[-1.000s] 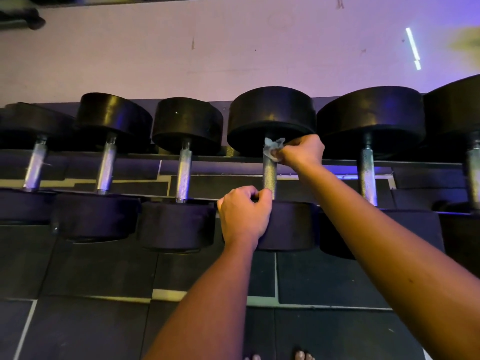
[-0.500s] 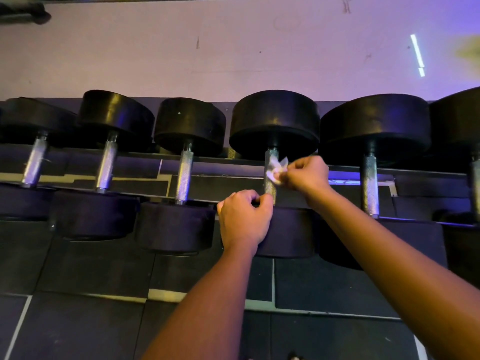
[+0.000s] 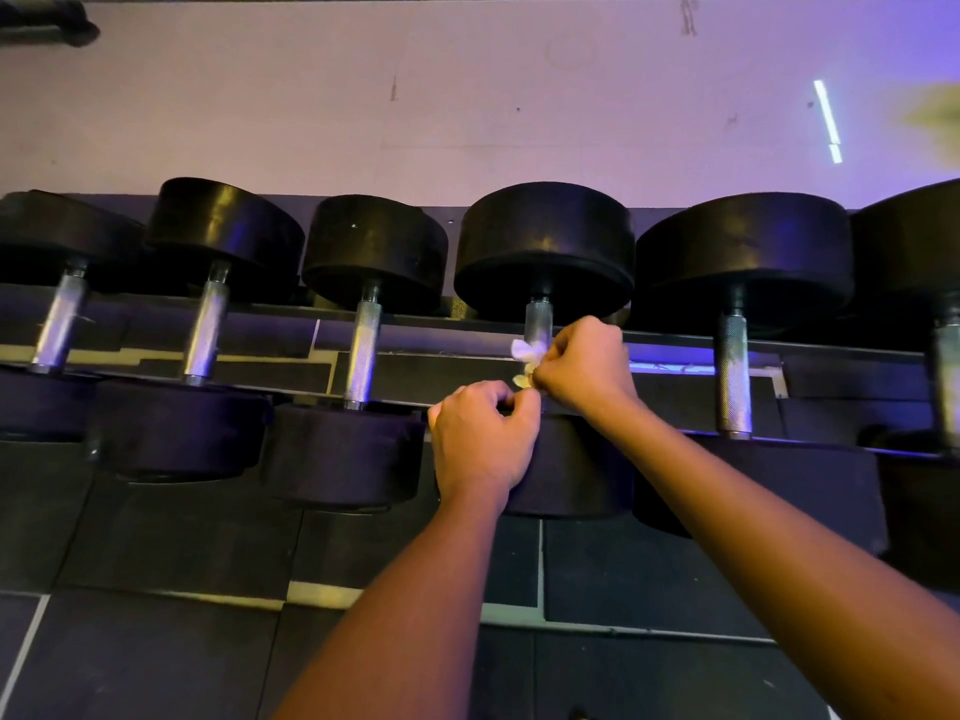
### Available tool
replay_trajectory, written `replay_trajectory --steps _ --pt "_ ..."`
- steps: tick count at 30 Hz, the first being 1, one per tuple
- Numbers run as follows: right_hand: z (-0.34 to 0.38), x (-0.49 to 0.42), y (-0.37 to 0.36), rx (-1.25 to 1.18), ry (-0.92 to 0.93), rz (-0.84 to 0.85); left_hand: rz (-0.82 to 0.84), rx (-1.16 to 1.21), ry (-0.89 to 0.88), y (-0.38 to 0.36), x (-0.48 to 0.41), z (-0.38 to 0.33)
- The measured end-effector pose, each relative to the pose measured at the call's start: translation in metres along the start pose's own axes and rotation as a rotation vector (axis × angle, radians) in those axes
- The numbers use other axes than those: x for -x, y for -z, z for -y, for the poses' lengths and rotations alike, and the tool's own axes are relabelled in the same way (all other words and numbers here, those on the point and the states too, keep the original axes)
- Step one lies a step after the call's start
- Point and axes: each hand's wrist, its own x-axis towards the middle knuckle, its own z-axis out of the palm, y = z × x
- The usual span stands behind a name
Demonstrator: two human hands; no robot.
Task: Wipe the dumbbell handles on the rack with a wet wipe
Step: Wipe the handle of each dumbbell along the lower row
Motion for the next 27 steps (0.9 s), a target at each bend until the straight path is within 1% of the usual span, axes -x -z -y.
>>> replay_trajectory --steps 4,7,9,12,15,17,19,22,24,27 --pt "0.017 -0.006 0.004 0.028 0.133 -0.144 -0.007 -0.013 -0.005 0.002 0.000 -0.004" --pt "0.026 -0.016 0.006 0.035 0.162 -0.225 -0.009 -0.004 -0.009 0.002 0.000 -0.004" --pt "0.025 -0.013 0.005 0.084 0.187 -0.210 -0.011 0.006 -0.021 0.001 0.000 -0.001" --pt "0.022 0.000 0.002 0.168 0.208 -0.127 -0.027 0.010 -0.043 -0.001 0.000 0.000" --pt "0.019 0.006 -0.002 0.179 0.180 -0.030 -0.040 0.011 -0.046 0.000 -0.001 0.000" --pt "0.020 0.006 -0.002 0.158 0.155 -0.012 -0.032 0.015 -0.036 0.001 -0.001 -0.002" --pt "0.020 0.006 0.000 0.138 0.160 -0.047 -0.047 0.026 -0.012 0.003 0.000 -0.004" --pt "0.023 0.002 0.005 0.149 0.220 -0.128 -0.071 0.039 0.017 0.005 0.002 -0.008" --pt "0.023 -0.004 0.008 0.105 0.217 -0.181 -0.078 0.058 0.021 0.006 0.003 -0.011" --pt "0.025 -0.005 0.006 0.097 0.200 -0.197 -0.081 0.079 0.021 0.006 0.005 -0.010"
